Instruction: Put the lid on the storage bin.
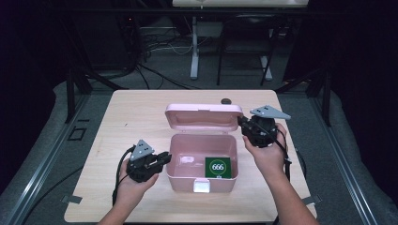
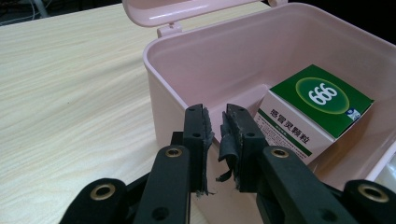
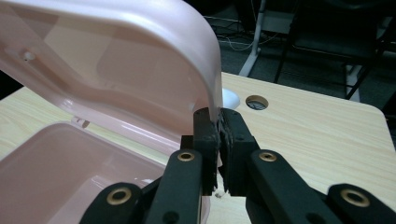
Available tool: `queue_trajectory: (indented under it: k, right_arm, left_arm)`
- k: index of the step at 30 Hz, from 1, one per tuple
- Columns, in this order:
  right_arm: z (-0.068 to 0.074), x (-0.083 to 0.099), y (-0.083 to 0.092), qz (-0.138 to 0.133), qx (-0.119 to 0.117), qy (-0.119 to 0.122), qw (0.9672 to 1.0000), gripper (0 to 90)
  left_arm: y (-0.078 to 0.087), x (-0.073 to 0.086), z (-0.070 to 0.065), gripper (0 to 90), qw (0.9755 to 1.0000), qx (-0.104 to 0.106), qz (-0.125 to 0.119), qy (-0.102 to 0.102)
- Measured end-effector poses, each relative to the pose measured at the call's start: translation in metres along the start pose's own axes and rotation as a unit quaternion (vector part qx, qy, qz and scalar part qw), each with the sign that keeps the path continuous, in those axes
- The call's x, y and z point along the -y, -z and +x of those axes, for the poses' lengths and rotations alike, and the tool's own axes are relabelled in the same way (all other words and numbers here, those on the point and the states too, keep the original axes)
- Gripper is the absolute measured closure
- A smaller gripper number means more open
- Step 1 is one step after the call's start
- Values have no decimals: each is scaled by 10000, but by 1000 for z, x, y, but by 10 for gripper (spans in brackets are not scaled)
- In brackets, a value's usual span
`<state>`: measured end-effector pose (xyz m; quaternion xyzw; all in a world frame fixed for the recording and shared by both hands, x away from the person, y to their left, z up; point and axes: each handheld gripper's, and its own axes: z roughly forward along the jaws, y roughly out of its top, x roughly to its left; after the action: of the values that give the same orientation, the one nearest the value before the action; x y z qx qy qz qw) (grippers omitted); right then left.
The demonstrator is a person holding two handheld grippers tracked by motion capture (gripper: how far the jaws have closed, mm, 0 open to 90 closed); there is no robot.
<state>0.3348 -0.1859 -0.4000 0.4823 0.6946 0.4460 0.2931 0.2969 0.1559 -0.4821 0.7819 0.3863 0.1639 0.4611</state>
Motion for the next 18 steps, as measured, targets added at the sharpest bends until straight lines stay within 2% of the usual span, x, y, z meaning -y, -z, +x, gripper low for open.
queue_trajectory:
  k: [3, 12, 18]
  right_arm:
    - [3, 3, 4, 19, 20, 72, 10000, 860]
    - [8, 17, 12, -180, 39, 97, 9998, 853]
    - [8, 24, 16, -224, -35, 45, 9997, 847]
  left_arm:
    - [0, 0, 0, 788, 10000, -4, 0, -2]
    - [0, -1, 0, 780, 10000, -11, 25, -9]
    - [7, -5, 1, 771, 9999, -49, -127, 5]
